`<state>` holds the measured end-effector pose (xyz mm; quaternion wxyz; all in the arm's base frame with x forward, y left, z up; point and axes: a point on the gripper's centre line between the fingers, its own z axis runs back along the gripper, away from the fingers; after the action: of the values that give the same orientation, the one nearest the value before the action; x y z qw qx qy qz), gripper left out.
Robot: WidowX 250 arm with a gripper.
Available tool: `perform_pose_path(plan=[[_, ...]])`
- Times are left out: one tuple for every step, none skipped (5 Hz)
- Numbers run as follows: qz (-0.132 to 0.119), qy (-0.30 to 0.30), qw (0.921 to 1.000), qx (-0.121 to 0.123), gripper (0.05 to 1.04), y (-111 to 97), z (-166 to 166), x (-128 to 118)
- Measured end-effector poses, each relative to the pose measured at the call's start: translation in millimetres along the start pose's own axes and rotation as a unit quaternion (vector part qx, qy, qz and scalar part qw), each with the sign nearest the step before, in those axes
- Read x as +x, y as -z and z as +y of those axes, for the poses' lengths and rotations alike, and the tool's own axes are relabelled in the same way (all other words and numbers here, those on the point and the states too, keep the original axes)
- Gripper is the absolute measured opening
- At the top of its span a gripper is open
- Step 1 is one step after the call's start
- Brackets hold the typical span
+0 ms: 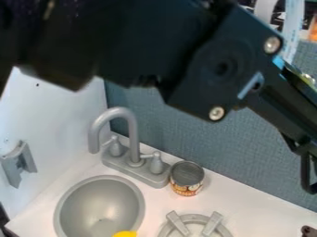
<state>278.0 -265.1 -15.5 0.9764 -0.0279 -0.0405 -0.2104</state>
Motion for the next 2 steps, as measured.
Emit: perform_pose_path(plan=[[-0.003, -0.010, 0.9999, -0.009, 1.002, 9.9, -3.3, 6.0], [-0.016, -0.021, 0.9995, -0.017, 0.947, 15.6, -7.0, 14.2]])
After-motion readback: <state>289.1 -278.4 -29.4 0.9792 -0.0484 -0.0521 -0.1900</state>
